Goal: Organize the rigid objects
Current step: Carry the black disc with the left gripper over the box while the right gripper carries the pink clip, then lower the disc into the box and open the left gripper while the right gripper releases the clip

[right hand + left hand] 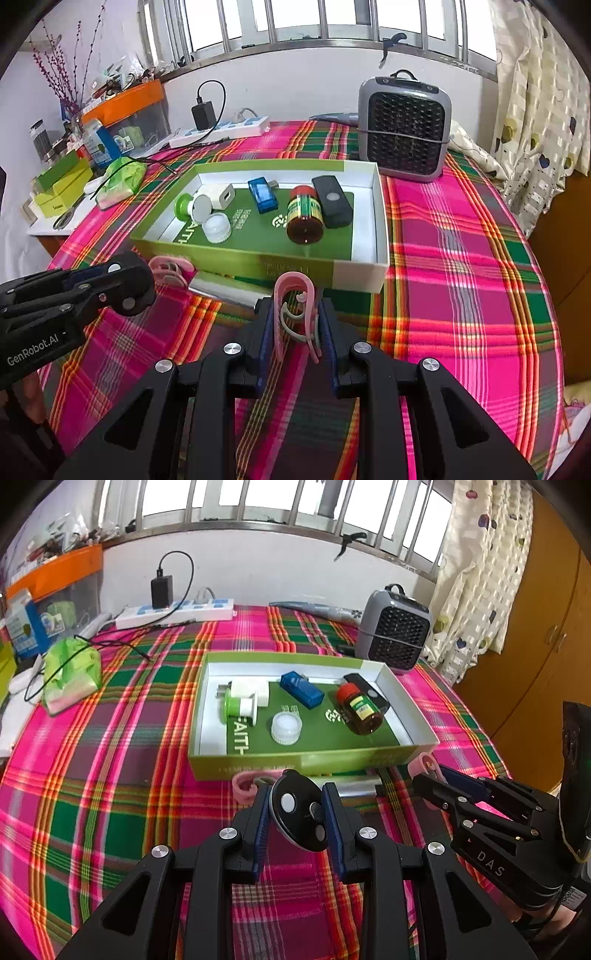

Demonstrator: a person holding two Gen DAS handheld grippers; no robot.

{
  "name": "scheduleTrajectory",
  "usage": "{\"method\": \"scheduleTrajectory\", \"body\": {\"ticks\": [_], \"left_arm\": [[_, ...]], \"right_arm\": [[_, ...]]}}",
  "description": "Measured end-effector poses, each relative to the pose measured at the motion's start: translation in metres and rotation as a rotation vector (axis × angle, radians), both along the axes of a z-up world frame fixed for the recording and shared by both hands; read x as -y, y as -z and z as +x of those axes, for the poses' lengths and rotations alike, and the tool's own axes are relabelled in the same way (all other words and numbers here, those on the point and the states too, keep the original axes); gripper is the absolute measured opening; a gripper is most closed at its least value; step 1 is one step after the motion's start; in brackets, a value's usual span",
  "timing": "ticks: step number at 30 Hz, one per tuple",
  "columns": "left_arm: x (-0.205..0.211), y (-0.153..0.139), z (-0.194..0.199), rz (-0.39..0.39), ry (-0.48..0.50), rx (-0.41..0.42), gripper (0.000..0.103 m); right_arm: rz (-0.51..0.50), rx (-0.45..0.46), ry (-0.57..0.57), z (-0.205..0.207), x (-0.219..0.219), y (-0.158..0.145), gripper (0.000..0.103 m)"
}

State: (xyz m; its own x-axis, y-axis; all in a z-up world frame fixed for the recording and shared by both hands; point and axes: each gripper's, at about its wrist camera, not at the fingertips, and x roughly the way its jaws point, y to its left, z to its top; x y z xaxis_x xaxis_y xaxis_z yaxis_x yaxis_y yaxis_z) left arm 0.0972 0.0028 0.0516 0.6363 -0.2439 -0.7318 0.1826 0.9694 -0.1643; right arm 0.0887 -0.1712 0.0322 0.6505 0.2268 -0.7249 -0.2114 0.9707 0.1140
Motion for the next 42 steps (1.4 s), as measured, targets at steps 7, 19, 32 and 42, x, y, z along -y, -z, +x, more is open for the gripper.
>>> {"method": "scheduleTrajectory", "body": {"ticks": [7,19,32,42], "left_arm": [[-0.006,-0.007,0.011,-0.016,-0.005,0.009,0.027],[-0.011,-0.014,0.041,-0.003,-0.005,0.024,0.027],[-0.012,0.0,0.065,0.011,-0.011,-0.008,0.027],[-0.01,0.013,0.079,0.02,-0.008,-0.033,0.027]], "right_arm": [[-0.007,0.027,-0.011,0.007,-0.003,-0.011,0.025],[0.023,0.02,-0.062,0.036,-0.014,-0.021,0.025],[0.026,-0.015,-0.124,0.079,-0.032,-0.017,0.025],[0.016,-0.067,-0.163,0.099,-0.041,0.0,0.025]]}}
